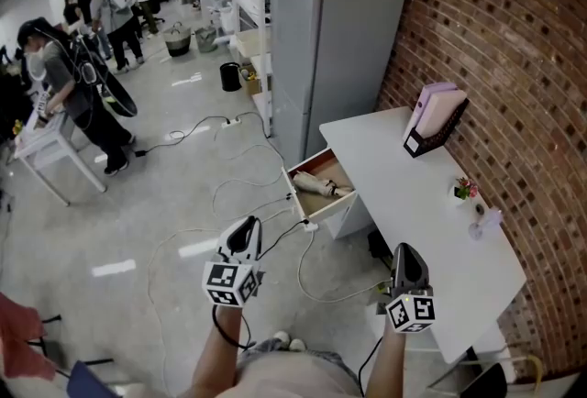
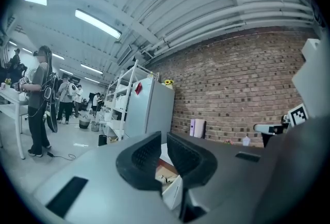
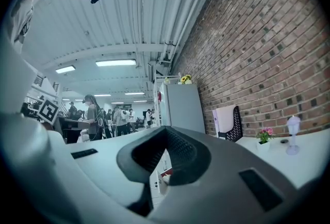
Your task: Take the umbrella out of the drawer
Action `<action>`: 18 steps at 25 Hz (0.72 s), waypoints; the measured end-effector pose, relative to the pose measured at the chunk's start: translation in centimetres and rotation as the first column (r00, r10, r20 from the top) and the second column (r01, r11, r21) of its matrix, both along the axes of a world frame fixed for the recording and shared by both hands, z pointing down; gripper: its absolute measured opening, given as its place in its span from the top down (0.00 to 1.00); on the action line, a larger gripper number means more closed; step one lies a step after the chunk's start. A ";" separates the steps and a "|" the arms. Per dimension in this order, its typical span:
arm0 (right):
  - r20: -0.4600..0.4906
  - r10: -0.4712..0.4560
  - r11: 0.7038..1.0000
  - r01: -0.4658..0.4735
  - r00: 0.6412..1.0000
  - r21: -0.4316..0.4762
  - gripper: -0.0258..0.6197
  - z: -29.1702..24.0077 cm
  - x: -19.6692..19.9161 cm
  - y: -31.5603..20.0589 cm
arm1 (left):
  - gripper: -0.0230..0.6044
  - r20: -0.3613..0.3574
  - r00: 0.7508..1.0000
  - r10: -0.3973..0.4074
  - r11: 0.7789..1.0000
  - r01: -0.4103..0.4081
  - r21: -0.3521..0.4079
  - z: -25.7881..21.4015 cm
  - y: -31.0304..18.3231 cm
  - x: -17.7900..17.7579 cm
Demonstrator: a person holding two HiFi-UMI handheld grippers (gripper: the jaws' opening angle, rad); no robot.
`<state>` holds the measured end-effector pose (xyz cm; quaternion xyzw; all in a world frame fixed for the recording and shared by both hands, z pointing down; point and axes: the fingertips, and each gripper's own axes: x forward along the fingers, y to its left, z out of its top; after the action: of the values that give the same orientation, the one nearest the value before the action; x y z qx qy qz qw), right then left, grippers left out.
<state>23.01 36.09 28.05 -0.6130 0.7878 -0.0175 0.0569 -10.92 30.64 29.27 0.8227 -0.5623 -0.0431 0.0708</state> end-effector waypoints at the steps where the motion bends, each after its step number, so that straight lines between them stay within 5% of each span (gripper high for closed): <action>1: 0.006 0.001 1.000 -0.001 1.000 0.002 0.93 0.0 0.1 0.0 | 0.91 -0.006 1.000 -0.003 1.000 0.003 0.001 0.0 0.0 -0.2; 2: 0.009 0.001 1.000 -0.001 1.000 0.005 0.93 0.0 0.1 0.0 | 0.89 -0.013 1.000 -0.003 1.000 0.003 0.004 0.0 0.0 -0.3; 4: 0.012 0.002 1.000 -0.002 1.000 0.008 0.93 0.1 0.1 0.1 | 0.69 -0.028 1.000 0.010 1.000 -0.009 0.012 -0.1 0.0 -0.6; 9: 0.014 0.004 1.000 -0.004 1.000 0.008 0.93 0.3 -0.1 0.0 | 0.45 -0.063 0.997 0.044 0.998 -0.041 0.050 -0.4 0.0 -1.1; 18: 0.028 0.014 1.000 -0.014 1.000 0.005 0.93 0.5 -0.7 -0.6 | 0.36 -0.044 0.999 0.024 0.997 -0.021 0.068 -0.2 -1.0 -3.0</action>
<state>22.27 35.45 28.54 -0.6180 0.7827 -0.0235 0.0698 -13.90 29.62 29.03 0.8297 -0.5496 -0.0796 0.0562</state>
